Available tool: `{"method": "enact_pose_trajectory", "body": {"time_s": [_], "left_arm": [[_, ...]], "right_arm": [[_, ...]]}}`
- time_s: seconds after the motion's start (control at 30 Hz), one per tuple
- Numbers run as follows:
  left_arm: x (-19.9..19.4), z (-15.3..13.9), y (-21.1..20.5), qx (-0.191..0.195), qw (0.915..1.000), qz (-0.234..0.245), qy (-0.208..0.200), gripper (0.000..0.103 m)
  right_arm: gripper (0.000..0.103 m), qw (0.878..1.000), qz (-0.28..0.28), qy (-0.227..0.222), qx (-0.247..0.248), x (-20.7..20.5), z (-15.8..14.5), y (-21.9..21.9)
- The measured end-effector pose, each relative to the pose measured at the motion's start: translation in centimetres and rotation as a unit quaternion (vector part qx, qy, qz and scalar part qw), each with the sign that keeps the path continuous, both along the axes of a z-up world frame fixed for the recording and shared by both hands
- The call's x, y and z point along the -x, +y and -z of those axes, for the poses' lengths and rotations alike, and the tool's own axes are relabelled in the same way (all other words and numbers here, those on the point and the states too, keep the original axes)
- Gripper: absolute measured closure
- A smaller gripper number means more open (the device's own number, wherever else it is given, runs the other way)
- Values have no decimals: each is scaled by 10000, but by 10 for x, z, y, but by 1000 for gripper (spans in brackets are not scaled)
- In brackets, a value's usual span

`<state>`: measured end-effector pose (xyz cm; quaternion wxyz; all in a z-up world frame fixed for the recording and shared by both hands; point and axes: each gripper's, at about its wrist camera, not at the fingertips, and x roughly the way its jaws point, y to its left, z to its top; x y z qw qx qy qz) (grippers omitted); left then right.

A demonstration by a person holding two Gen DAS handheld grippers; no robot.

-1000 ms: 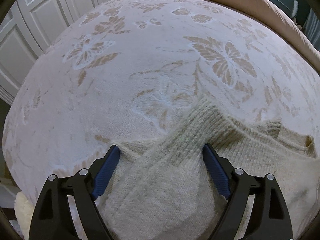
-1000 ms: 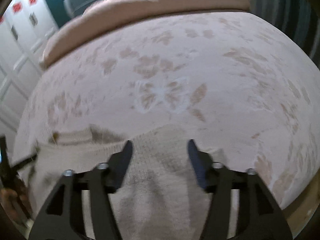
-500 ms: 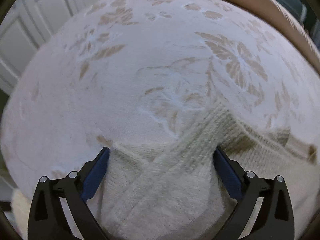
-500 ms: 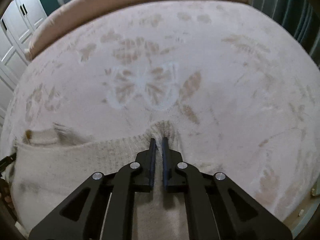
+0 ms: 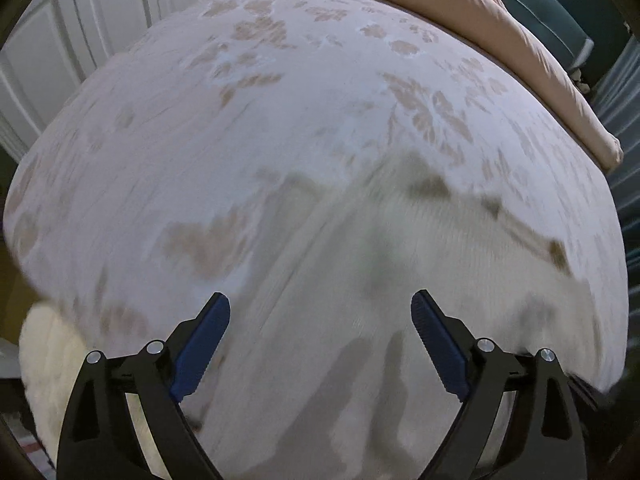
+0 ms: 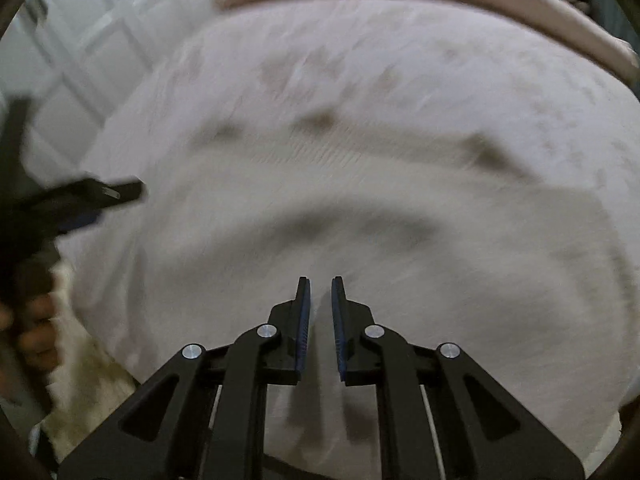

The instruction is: Fold small clothes

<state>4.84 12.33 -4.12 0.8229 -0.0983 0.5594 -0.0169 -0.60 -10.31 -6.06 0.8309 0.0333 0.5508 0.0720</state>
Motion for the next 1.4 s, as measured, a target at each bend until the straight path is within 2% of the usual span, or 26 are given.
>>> {"method": "enact_pose_trajectory", "body": {"time_s": [0.1, 0.13, 0.2, 0.3, 0.4, 0.43, 0.5, 0.53, 0.57, 0.63, 0.67, 0.7, 0.77, 0.87, 0.97, 1.0, 1.07, 1.13, 1.17, 1.2, 1.3, 1.33, 1.4], "left_arm": [[23, 12, 17, 67, 9996, -187, 200, 13], [27, 18, 21, 109, 9992, -263, 272, 13], [32, 31, 29, 177, 9981, -415, 421, 13], [34, 47, 33, 696, 9940, -649, 534, 12], [31, 48, 25, 578, 9948, -723, 430, 11], [30, 46, 22, 624, 9951, -676, 375, 20], [26, 38, 13, 758, 9959, -430, 230, 46], [24, 33, 8, 832, 9960, -248, 207, 68], [22, 27, 3, 812, 9964, -150, 186, 78], [21, 9, -8, 876, 9961, 28, 17, 89], [22, -1, -13, 951, 9954, 113, -83, 90], [23, -18, -23, 1067, 9936, 273, -261, 91], [26, -39, -43, 1149, 9907, 532, -490, 91], [29, -74, -95, 1260, 9814, 1179, -846, 93], [42, -92, -161, 1213, 9660, 1966, -1160, 97], [46, -92, -188, 1221, 9597, 2242, -1175, 98], [54, -79, -240, 1330, 9472, 2767, -929, 98], [61, -59, -278, 1045, 9420, 3066, -879, 98], [63, -48, -292, 873, 9405, 3175, -841, 98], [64, -29, -309, 735, 9405, 3259, -629, 98], [67, -3, -311, 684, 9446, 3206, -155, 97], [72, -3, -308, 713, 9445, 3204, -137, 95], [80, -13, -292, 893, 9444, 3158, -224, 88]], "right_arm": [[91, 9987, -182, -153, 443, -2, -2, 11], [91, 9987, -188, -132, 456, -2, -1, 12], [92, 9993, -156, -70, 341, -4, -1, 7], [92, 9999, -71, -20, 117, -5, 2, 3], [92, 9999, 37, 9, -119, -7, 4, -1], [92, 9997, 91, 14, -215, -9, 5, -2], [92, 9987, 221, 10, -465, -9, 5, -8], [91, 9977, 300, 12, -611, -8, 4, -12], [89, 9956, 414, 22, -836, -5, 2, -18], [77, 9914, 523, 30, -1200, 1, -4, -27], [67, 9890, 589, 7, -1358, 5, -8, -32], [61, 9871, 681, -85, -1447, 13, -15, -39], [61, 9864, 767, -244, -1433, 26, -25, -51], [56, 9827, 1062, -414, -1461, 49, -38, -81], [56, 9748, 1582, -495, -1493, 77, -46, -124], [56, 9724, 1724, -513, -1487, 83, -47, -135], [56, 9676, 1969, -549, -1479, 95, -49, -155], [56, 9630, 2237, -580, -1389, 107, -49, -175], [55, 9606, 2337, -572, -1387, 111, -48, -183], [54, 9577, 2437, -555, -1425, 114, -47, -191], [53, 9551, 2463, -540, -1557, 117, -48, -201], [51, 9559, 2409, -566, -1582, 117, -50, -203], [39, 9569, 2254, -617, -1721, 112, -53, -200]]}}
